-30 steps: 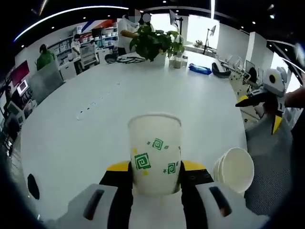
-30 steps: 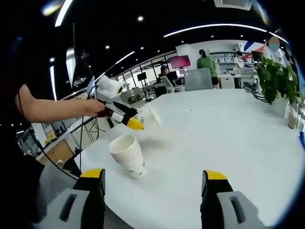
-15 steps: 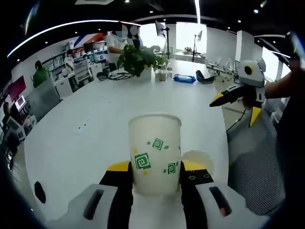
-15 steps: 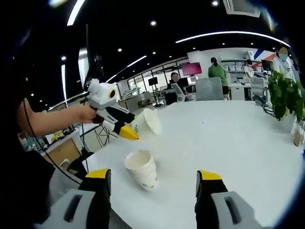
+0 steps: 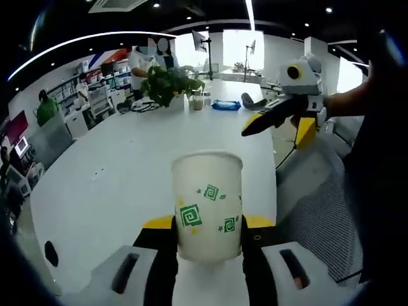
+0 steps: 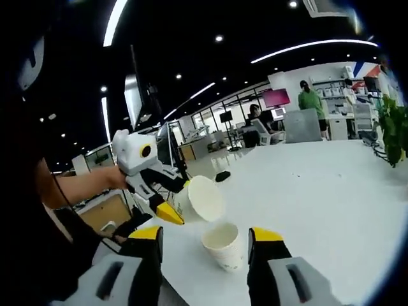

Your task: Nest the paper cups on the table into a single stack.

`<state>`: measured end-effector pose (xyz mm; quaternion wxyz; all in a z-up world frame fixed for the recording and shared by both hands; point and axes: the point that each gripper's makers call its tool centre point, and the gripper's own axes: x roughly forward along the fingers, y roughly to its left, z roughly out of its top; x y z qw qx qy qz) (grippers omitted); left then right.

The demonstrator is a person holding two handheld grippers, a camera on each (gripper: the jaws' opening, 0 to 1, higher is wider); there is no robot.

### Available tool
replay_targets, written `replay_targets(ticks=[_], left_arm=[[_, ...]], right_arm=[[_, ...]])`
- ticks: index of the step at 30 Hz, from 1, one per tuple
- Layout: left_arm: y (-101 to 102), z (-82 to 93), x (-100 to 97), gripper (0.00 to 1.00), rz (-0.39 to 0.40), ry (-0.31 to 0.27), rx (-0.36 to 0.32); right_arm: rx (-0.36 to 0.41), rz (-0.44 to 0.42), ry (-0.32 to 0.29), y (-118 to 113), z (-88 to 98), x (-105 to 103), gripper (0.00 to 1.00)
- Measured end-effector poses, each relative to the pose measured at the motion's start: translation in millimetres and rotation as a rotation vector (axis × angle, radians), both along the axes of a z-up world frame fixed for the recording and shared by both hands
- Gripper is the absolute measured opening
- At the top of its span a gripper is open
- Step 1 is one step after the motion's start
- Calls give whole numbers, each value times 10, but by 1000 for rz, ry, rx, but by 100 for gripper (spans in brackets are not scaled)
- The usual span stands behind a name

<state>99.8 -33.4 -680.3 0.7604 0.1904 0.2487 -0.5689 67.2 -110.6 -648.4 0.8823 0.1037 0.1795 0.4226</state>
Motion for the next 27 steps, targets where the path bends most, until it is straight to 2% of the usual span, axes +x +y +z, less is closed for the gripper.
replay_targets(ticks=[3, 5, 9, 18, 27], left_arm=[[-33, -13, -109, 37, -39, -4, -4], [-50, -40, -181, 37, -53, -4, 11], [-100, -36, -273, 37, -63, 3, -9], [-237, -48, -491, 37, -114, -20, -17], [-288, -63, -613, 37, -146, -82, -1]], right_arm=[[57, 42, 10, 99, 82, -60, 44], [66, 53, 14, 128, 100, -77, 42], [89, 91, 32, 217, 134, -145, 35], [93, 152, 48, 360, 151, -249, 20], [103, 207, 83, 472, 135, -325, 6]])
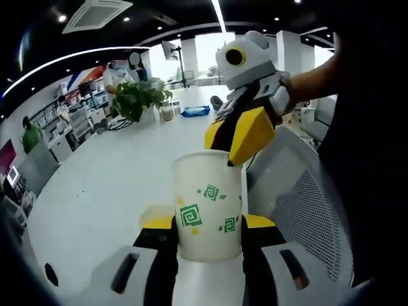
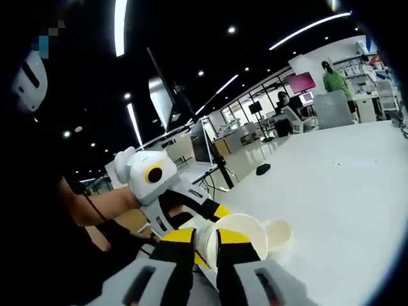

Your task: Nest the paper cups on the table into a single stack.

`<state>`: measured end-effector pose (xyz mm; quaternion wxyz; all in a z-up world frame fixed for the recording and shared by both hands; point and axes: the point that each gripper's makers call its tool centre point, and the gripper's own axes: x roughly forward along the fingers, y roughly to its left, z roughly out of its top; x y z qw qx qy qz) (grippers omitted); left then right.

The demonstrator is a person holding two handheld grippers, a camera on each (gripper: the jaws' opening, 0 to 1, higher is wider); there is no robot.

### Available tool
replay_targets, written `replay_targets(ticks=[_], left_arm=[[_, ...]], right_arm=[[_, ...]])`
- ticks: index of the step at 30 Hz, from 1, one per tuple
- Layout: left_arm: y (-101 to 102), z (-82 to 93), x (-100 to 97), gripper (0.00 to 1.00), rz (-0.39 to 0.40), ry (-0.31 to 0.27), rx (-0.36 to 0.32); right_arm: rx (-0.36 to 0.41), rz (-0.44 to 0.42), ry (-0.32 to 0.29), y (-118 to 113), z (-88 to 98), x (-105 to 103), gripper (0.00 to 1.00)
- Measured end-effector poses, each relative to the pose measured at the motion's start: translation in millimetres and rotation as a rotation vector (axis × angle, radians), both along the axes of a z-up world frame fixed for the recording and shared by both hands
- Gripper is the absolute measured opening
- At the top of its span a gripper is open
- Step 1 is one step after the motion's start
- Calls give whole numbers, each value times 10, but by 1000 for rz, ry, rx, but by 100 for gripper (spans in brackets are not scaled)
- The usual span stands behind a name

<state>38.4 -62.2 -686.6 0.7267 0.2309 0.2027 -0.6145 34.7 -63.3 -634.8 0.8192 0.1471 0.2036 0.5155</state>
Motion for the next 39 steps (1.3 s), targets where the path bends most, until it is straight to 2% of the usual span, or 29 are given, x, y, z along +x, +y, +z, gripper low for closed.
replay_targets(ticks=[3, 6, 12, 19, 22, 26, 34, 37, 39], left_arm=[[8, -4, -4, 37, 3, -1, -1], [12, 0, -3, 38, 15, -5, -6], [19, -43, -16, 38, 50, 30, -9], [81, -128, -5, 38, 68, 47, 27], [147, -204, 23, 38, 83, 42, 71], [185, -249, 25, 41, 96, 45, 83], [219, -291, 37, 51, 148, 50, 62], [233, -302, 47, 55, 169, 49, 56], [245, -309, 50, 58, 188, 57, 48]], right_arm=[[-6, 3, -1, 9, -4, -6, 0], [-10, 0, 3, 8, -6, -3, 0], [-28, 2, 18, 22, -27, -9, 0], [-57, 20, 9, 46, -38, -32, 0], [-64, 20, 0, 46, -12, -13, 0], [-96, 12, -8, 29, 1, 32, 0], [-211, 18, -83, -29, 1, 141, 0], [-233, 39, -147, -9, 45, 171, 0], [-248, 40, -167, 0, 60, 209, 0]])
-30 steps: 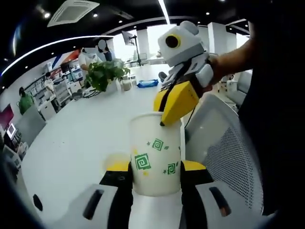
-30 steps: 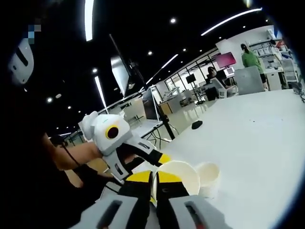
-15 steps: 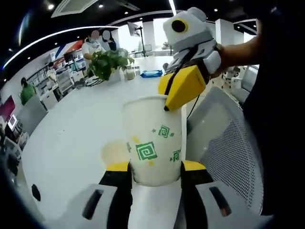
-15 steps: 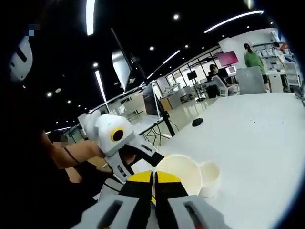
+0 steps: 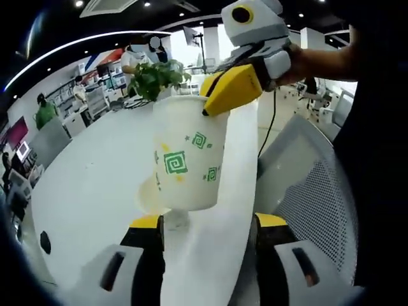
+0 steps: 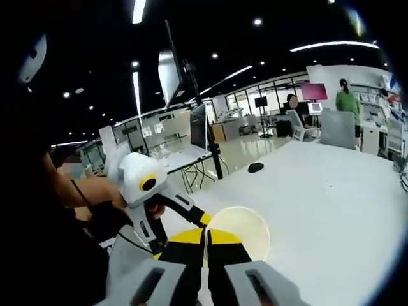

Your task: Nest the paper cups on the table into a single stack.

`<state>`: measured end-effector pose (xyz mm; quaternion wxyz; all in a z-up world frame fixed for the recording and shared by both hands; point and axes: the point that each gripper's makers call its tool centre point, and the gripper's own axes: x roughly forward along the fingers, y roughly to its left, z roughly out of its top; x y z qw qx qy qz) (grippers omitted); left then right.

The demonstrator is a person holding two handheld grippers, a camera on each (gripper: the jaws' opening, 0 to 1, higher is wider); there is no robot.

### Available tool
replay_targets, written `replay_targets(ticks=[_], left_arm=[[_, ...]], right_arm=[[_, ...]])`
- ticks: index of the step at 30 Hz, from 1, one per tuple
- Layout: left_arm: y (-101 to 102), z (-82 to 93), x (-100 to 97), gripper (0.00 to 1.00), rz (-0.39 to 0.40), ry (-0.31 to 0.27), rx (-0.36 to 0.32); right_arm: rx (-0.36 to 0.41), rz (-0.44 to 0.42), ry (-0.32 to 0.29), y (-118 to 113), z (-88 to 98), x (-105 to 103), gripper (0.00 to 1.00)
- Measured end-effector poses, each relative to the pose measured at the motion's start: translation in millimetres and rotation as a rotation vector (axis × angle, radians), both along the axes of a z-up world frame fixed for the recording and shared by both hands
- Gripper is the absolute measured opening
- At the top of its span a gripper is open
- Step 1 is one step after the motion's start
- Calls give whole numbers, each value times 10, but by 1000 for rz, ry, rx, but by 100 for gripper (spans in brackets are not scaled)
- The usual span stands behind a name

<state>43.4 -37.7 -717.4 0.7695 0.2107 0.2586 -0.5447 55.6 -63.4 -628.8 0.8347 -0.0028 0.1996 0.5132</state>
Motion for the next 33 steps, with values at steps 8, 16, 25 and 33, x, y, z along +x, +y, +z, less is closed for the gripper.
replay_targets(ticks=[8, 16, 25, 33], left_arm=[[73, -41, -30, 62, 40, 4, 0], [125, -106, -75, 65, 63, 2, 18], [154, -157, -125, 65, 73, 11, 21], [168, -180, -145, 64, 72, 9, 34]], right_arm=[[-169, 49, -114, 34, -99, 187, 0], [-328, 98, -189, 79, -274, 335, 0], [-476, 211, -225, 181, -597, 365, 0], [-545, 274, -211, 258, -850, 370, 0]])
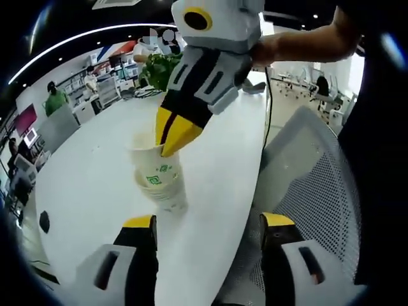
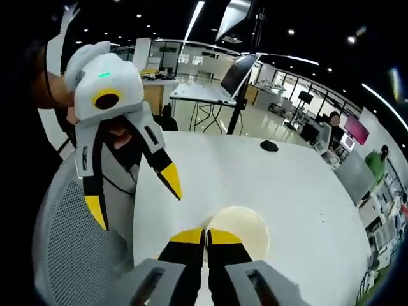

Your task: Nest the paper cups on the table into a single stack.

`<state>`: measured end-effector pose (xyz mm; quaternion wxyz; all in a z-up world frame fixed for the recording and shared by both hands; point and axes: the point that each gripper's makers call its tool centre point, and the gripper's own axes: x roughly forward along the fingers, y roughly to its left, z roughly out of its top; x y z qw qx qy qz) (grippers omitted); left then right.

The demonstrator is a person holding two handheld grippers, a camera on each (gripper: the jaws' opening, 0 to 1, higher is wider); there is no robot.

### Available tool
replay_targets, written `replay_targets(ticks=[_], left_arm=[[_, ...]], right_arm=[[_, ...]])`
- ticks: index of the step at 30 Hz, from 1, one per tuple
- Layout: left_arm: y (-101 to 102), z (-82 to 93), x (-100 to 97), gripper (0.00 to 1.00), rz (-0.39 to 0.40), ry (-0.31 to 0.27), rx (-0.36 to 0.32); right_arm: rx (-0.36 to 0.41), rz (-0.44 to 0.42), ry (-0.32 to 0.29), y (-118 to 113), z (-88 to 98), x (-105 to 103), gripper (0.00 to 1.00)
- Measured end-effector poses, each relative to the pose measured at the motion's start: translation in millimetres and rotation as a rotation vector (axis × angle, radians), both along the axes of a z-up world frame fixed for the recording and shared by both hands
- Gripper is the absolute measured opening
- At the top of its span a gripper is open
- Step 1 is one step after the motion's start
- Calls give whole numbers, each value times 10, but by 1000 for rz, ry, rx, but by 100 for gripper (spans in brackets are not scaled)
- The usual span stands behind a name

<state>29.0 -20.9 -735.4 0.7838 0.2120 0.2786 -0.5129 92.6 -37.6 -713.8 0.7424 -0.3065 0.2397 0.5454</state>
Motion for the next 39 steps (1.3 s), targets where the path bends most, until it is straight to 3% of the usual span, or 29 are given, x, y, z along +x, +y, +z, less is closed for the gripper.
replay_targets(ticks=[3, 15, 39], left_arm=[[3, -42, -17, 64, 2, 5, 6], [49, -73, -26, 64, 22, 17, 10], [89, -180, -10, 63, 46, 43, 5]], right_arm=[[-22, 4, 41, 21, -142, 9, 0], [-22, -10, 124, 51, -394, -38, 0], [12, -54, 211, 78, -494, -39, 0]])
